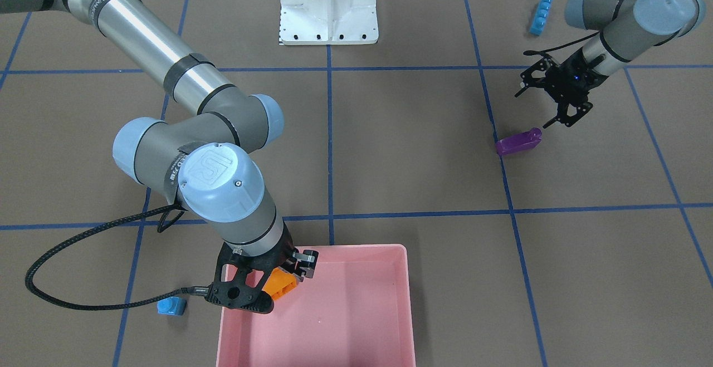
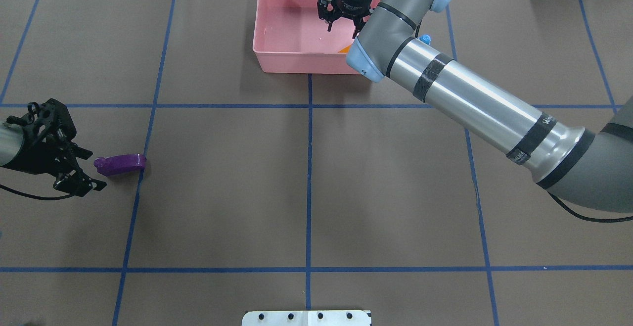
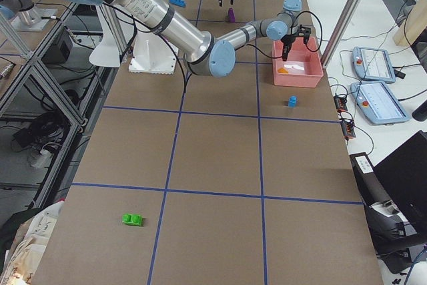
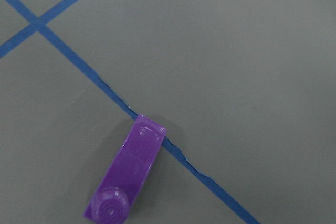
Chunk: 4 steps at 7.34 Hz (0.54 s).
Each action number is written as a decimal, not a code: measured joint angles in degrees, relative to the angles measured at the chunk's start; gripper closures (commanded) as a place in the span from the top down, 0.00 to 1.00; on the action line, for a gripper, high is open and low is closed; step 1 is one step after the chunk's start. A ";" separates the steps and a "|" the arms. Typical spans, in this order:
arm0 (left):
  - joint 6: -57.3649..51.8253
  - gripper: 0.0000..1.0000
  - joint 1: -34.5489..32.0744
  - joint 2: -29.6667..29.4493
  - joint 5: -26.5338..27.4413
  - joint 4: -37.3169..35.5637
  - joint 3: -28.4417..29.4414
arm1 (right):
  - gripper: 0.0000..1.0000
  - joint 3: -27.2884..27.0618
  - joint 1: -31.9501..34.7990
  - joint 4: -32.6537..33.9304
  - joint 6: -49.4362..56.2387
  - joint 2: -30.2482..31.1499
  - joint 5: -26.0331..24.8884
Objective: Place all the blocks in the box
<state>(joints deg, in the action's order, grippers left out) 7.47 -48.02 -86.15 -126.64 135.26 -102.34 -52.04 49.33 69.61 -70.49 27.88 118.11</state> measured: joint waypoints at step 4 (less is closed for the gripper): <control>-11.54 0.99 0.55 -1.56 8.25 -6.98 0.12 | 0.99 -9.23 0.94 -0.47 0.58 5.91 2.17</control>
<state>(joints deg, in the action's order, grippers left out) -4.08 -47.47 -87.70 -118.39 128.28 -102.22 -61.26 50.27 69.14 -69.91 33.79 120.28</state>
